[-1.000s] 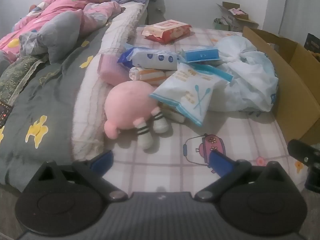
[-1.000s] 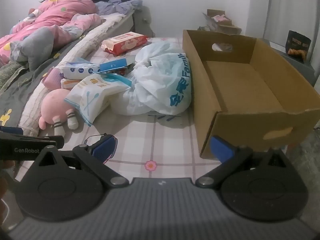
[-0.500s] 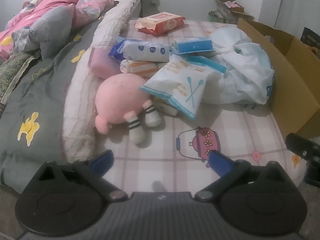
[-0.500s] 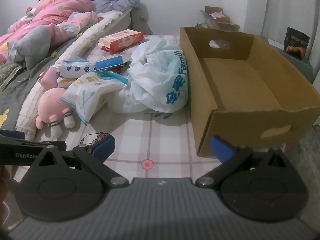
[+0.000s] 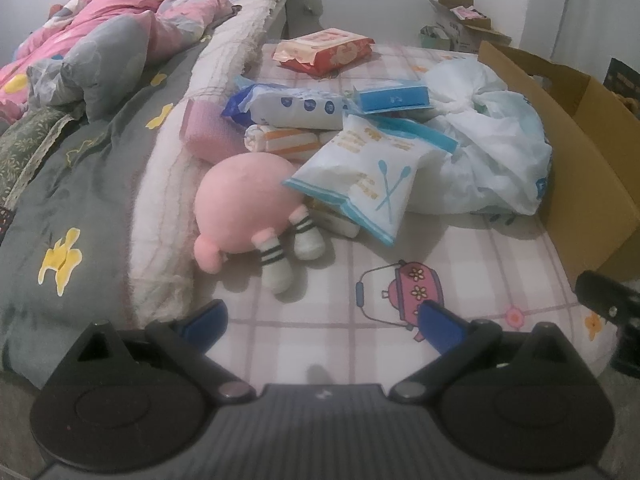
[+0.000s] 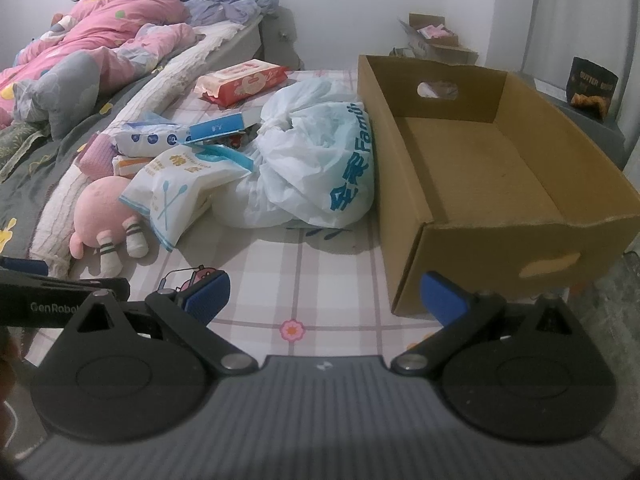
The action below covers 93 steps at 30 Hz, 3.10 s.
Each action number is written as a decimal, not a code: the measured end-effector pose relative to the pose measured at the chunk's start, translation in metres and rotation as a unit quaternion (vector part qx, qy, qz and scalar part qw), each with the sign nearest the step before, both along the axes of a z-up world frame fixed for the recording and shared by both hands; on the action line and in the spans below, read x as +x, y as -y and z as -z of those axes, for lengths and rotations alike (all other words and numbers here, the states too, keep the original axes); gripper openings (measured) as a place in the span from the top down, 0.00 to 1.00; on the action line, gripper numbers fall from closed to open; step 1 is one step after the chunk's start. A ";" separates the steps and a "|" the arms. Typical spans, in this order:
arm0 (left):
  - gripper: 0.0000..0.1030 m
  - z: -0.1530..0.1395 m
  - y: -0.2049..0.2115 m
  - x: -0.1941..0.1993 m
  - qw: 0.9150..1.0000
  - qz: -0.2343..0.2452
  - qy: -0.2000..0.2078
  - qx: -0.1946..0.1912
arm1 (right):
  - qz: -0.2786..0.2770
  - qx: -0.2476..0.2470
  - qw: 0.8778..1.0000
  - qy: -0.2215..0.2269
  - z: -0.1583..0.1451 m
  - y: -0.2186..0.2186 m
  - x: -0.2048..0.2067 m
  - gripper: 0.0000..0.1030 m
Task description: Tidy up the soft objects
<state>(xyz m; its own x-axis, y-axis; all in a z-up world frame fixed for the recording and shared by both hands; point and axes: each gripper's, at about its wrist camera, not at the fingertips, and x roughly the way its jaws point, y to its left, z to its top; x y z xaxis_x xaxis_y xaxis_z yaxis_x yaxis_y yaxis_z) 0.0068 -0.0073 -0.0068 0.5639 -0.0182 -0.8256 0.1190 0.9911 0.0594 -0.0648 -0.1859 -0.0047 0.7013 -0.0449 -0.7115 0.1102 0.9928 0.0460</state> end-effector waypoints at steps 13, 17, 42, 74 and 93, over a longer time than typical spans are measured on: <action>0.01 0.000 -0.002 0.002 1.000 -0.004 -0.001 0.000 | 0.000 0.000 1.000 -0.001 0.000 0.000 0.001 0.01; 0.01 0.000 -0.002 0.002 1.000 -0.004 -0.001 0.001 | 0.000 -0.001 1.000 -0.001 0.000 -0.001 0.001 0.01; 0.01 -0.001 -0.004 0.002 1.000 -0.003 0.001 0.004 | 0.000 -0.001 1.000 -0.001 0.000 -0.001 0.002 0.01; 0.01 -0.002 -0.035 0.006 1.000 0.005 0.025 -0.008 | -0.008 0.046 0.999 0.019 0.005 -0.009 0.012 0.01; 0.61 -0.019 -0.047 0.097 0.990 0.112 0.049 -0.063 | -0.014 0.336 0.942 0.011 0.040 -0.016 0.114 0.42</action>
<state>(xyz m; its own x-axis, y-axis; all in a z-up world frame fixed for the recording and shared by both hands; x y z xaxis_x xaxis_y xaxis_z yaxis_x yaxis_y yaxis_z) 0.1034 0.0396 0.0121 0.6109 -0.2516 -0.7507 0.3368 0.9407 -0.0412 0.0496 -0.1700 -0.0448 0.7104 0.4286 -0.5582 0.0766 0.7414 0.6667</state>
